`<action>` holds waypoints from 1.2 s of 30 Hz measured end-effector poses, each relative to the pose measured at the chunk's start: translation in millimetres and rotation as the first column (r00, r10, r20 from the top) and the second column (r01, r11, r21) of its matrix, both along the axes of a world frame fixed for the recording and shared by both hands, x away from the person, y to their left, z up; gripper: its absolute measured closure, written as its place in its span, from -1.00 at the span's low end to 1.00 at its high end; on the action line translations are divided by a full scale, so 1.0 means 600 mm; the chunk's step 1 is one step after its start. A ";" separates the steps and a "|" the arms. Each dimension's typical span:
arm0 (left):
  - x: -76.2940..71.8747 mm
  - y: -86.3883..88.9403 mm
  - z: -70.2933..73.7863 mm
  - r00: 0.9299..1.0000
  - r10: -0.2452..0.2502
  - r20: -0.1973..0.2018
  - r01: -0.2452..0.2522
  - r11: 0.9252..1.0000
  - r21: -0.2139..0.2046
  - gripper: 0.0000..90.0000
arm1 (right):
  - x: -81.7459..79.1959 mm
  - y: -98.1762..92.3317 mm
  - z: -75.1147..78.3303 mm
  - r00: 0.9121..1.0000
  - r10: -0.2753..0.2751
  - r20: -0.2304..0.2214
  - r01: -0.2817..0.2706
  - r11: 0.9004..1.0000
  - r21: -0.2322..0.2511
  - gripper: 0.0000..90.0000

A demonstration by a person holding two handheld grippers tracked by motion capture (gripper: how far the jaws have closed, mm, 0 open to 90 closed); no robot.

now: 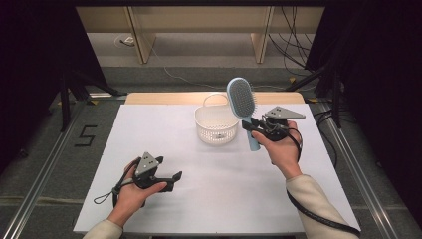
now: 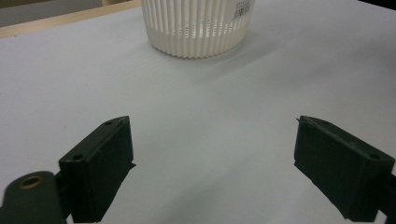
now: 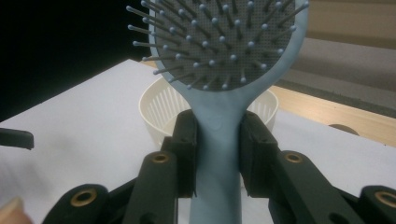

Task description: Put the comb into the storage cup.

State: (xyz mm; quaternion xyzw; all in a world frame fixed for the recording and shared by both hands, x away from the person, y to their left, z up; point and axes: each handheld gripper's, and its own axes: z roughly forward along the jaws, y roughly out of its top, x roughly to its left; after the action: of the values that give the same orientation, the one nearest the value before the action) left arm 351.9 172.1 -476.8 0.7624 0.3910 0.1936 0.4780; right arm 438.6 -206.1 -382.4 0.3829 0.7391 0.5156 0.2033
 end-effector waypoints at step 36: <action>0.000 0.000 0.000 1.000 0.000 0.000 0.000 1.000 0.000 -0.75 | 0.014 0.015 0.008 1.000 -0.011 0.019 0.010 1.000 0.014 0.58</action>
State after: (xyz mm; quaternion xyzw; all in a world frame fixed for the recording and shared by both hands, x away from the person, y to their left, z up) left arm 351.9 172.3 -476.7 0.7623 0.3909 0.1934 0.4782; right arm 446.9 -197.4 -377.7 0.3833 0.7314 0.5233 0.2102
